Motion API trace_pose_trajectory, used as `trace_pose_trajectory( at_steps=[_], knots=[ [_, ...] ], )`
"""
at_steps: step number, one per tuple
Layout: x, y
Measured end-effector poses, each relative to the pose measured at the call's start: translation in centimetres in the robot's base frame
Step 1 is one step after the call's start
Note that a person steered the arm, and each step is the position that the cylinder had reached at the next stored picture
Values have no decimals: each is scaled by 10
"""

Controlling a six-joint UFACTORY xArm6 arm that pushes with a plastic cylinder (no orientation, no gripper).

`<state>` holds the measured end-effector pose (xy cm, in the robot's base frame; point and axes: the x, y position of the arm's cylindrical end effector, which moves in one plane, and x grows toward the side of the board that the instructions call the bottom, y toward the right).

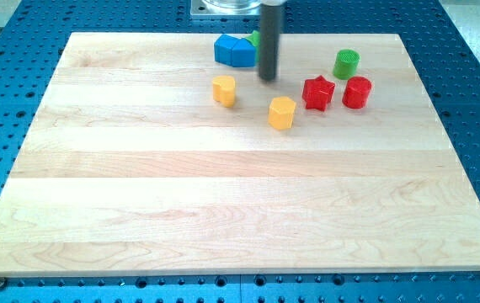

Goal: Push the red circle into the green circle

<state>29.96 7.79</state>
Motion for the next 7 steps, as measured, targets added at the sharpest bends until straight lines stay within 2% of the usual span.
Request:
trace_pose_trajectory(
  at_steps=[1, 2, 3, 4, 5, 6, 7],
  knots=[
    [-27, 33],
    [-60, 33],
    [-63, 0],
    [-53, 59],
    [-55, 163],
    [-13, 206],
    [83, 186]
  ],
)
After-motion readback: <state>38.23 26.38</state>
